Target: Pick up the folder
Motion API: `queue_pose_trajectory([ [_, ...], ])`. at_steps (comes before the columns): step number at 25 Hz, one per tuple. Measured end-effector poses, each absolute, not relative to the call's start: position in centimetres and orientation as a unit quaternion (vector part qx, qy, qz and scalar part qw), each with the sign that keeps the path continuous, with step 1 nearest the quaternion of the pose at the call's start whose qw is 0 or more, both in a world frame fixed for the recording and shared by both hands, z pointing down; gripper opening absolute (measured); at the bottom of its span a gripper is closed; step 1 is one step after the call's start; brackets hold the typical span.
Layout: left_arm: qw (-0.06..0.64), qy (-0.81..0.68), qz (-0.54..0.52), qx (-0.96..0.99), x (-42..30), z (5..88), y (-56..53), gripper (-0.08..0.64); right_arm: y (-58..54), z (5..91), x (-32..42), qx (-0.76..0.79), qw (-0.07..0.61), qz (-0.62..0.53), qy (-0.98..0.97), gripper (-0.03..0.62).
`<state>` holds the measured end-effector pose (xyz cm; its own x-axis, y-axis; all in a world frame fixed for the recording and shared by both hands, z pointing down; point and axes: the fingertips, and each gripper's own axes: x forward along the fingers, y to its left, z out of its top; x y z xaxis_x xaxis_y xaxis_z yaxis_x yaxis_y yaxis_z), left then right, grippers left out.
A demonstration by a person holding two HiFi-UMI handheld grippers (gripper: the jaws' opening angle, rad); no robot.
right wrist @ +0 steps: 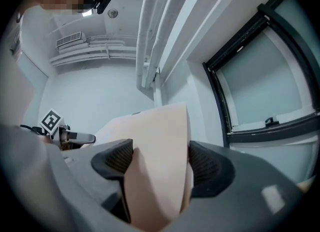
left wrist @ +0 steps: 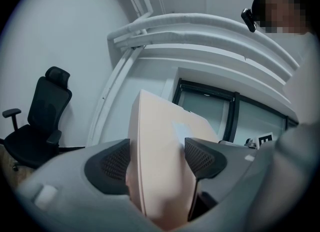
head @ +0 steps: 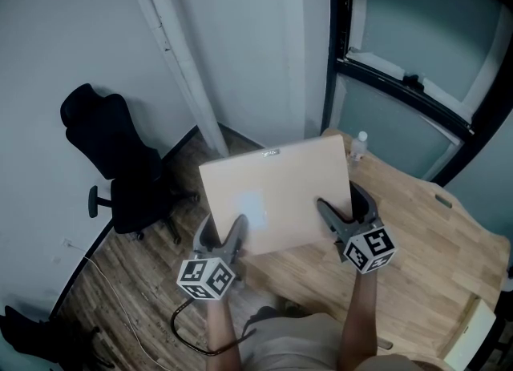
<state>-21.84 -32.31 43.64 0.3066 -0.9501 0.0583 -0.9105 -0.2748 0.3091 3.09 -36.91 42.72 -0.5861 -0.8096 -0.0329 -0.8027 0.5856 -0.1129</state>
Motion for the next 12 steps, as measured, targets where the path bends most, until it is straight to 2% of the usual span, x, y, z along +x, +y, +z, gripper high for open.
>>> queue_pose_trajectory([
  [12, 0.135, -0.587, -0.073, 0.795, -22.13, 42.86, -31.67, 0.33, -36.48, 42.1, 2.77, -0.449, 0.046, -0.035, 0.892, 0.356],
])
